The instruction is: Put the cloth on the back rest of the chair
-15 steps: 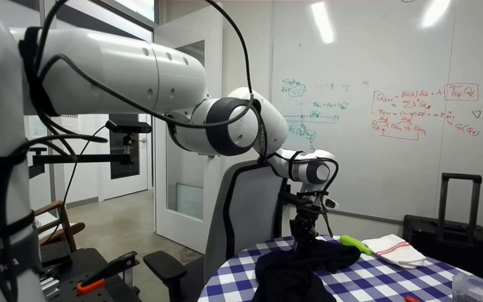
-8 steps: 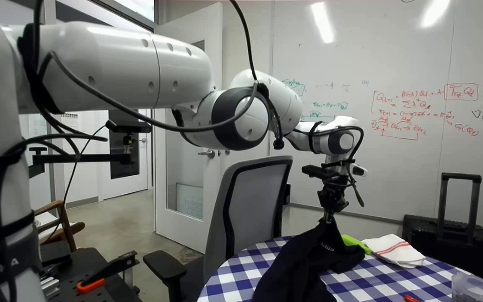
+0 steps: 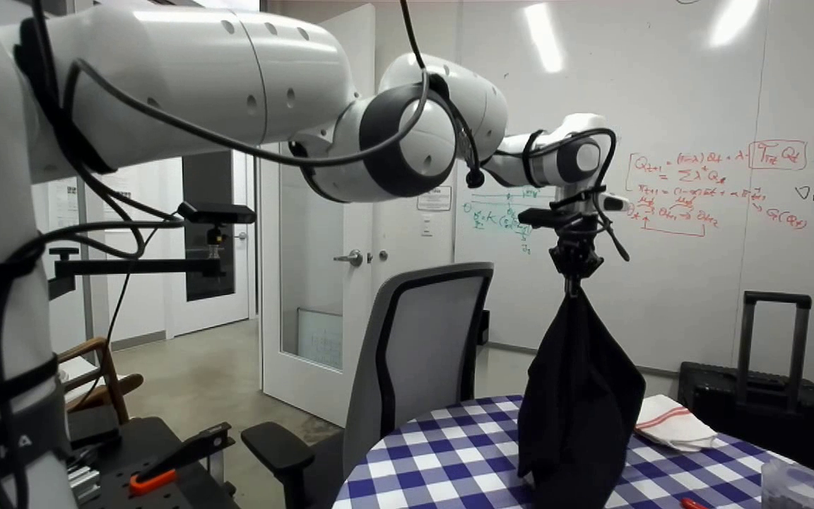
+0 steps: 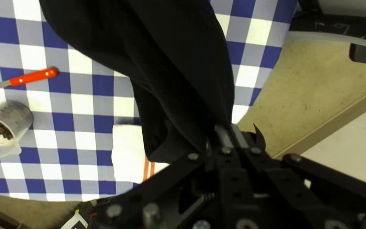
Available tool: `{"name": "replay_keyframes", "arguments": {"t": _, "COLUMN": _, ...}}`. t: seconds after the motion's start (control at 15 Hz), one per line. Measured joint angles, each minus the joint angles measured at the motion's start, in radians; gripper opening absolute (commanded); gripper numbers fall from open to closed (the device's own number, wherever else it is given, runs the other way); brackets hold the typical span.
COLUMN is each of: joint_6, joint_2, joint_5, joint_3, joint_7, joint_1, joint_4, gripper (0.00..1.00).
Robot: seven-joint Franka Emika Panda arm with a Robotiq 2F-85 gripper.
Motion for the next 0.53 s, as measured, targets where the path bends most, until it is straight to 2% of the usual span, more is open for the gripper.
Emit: {"name": "replay_keyframes", "arguments": {"t": 0.53, "joint_6": 0.004, "joint_2": -0.166, "joint_5": -0.016, "joint_3": -0.016, "joint_7": 0.003, "joint_1": 0.018, "joint_4": 0.004, "gripper": 0.02}}
